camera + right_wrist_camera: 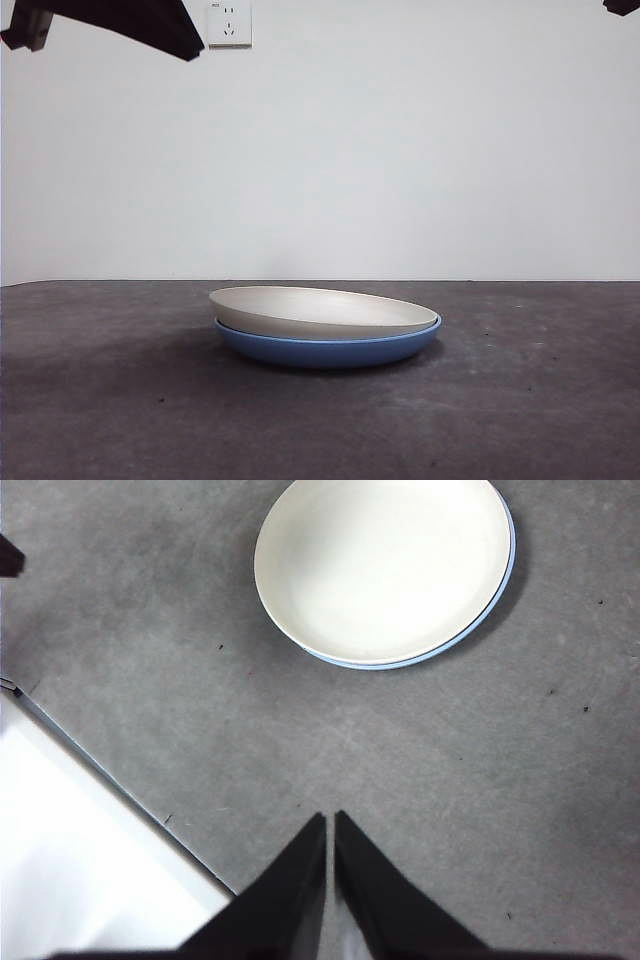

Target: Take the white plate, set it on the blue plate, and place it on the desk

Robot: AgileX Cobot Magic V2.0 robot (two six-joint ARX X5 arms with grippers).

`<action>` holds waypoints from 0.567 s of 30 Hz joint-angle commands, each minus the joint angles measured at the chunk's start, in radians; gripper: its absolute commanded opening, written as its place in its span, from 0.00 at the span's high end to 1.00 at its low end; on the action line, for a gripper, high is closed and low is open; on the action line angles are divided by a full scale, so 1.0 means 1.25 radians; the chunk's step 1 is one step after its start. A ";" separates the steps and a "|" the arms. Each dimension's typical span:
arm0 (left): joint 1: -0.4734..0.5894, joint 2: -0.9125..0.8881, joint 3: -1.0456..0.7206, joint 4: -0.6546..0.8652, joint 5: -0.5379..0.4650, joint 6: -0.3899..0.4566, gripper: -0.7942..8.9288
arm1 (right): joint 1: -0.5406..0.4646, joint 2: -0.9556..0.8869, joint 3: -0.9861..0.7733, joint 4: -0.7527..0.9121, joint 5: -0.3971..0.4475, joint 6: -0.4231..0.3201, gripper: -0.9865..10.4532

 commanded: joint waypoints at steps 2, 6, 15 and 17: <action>0.036 -0.060 0.000 0.092 -0.050 0.090 0.91 | 0.005 0.006 0.014 0.004 0.000 -0.007 0.91; 0.116 -0.150 -0.048 0.287 -0.081 0.141 0.91 | 0.005 0.006 0.014 0.004 0.000 -0.007 0.91; 0.342 -0.403 -0.309 0.678 -0.221 0.141 0.91 | 0.005 0.006 0.014 0.005 0.000 -0.007 0.91; 0.381 -0.461 -0.375 0.711 -0.264 0.141 0.91 | 0.005 0.006 0.014 0.005 0.000 -0.007 0.91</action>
